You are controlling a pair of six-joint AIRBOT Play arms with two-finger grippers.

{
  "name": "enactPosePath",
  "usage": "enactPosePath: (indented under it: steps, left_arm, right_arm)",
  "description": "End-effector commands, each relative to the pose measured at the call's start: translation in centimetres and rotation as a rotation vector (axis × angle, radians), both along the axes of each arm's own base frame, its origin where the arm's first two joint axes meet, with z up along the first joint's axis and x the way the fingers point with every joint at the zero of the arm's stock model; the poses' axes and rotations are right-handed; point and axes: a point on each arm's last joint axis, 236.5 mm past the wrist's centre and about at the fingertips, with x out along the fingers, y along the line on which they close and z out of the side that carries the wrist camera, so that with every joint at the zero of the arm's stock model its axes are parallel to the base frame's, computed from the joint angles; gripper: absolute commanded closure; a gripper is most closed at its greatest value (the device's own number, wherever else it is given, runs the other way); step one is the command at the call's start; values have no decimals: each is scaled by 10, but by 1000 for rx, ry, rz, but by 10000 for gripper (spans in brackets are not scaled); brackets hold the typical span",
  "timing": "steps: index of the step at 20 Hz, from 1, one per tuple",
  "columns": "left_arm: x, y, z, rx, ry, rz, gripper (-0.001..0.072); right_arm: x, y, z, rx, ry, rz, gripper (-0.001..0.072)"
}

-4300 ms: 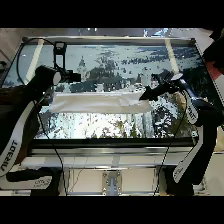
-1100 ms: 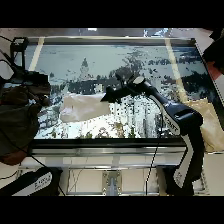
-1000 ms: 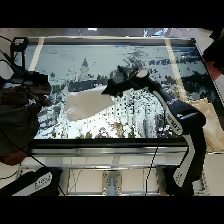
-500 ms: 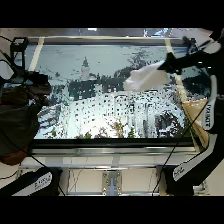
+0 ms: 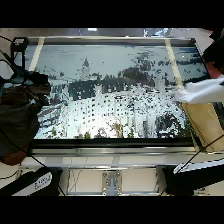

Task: Fold the shirts.

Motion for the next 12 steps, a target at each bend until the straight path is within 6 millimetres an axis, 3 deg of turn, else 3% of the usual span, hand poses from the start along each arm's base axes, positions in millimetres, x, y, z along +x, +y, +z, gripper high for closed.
enactPosePath:
  steps: [1, 4, 9, 10, 11, 12]
  left_arm:
    - [0, -10, 0, -39, 0, -13, 697]
    - [0, -11, -1, -38, 1, -15, 697]
    - [0, -12, -1, -39, 3, -15, 697]
    - [0, -12, -1, -39, 3, -15, 697]
    - [0, -12, -1, -39, 3, -15, 697]
    - [0, -12, -1, -39, 3, -15, 697]
  right_arm:
    - [-89, -45, 17, -41, 55, -168, 696]
    - [-148, -44, -3, 17, 130, -287, 696]
    - [-217, -8, -103, 155, 357, -283, 689]
    - [-224, 3, -117, 193, 394, -275, 608]
    - [-230, 10, -125, 219, 422, -269, 410]
    - [-231, 17, -125, 245, 430, -261, 279]
